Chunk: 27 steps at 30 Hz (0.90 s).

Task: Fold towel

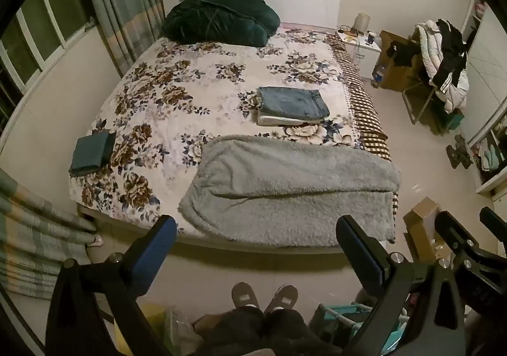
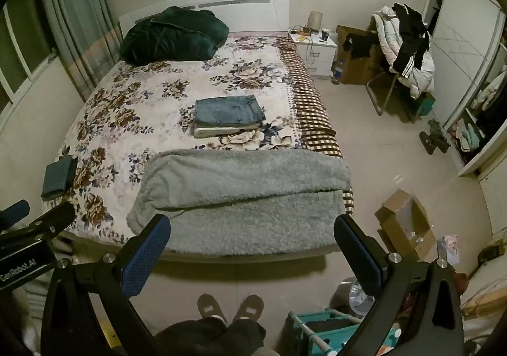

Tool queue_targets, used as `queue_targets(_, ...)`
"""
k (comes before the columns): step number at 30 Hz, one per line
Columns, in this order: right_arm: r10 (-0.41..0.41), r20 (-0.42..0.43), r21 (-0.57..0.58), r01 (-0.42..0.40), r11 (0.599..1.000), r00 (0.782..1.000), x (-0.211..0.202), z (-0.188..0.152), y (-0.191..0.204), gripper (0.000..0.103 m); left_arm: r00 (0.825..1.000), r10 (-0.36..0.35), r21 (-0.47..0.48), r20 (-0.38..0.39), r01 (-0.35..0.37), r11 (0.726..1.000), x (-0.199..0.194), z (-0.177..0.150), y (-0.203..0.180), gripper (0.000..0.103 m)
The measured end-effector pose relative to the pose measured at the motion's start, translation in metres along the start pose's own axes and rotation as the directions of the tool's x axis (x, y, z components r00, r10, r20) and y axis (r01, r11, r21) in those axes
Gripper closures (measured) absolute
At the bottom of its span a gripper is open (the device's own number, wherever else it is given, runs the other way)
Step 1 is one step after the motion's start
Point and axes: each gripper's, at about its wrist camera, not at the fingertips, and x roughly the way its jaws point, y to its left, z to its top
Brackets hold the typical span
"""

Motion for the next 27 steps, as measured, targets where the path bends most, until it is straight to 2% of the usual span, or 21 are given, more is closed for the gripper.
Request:
queue_targets(10, -0.023, 0.003, -0.012, 0.023, 1.0, 1.0, 0.001, 0.0, 0.0, 0.0, 1.0, -0.015, -0.011, -0.004, 0.015, 1.0, -0.001, -0.001, 0.003, 0.0)
queue_targets(18, -0.026, 0.015, -0.02, 0.027, 0.999, 1.0, -0.009, 0.008, -0.003, 0.0, 1.0, -0.005, -0.015, 0.005, 0.005, 1.0, -0.004, -0.028, -0.009, 0.0)
queue_targets(27, -0.027, 0.014, -0.021, 0.028, 0.999, 1.0, -0.019, 0.009, -0.003, 0.0, 1.0, -0.006, -0.023, -0.003, 0.006, 1.0, -0.006, -0.021, 0.0, 0.0)
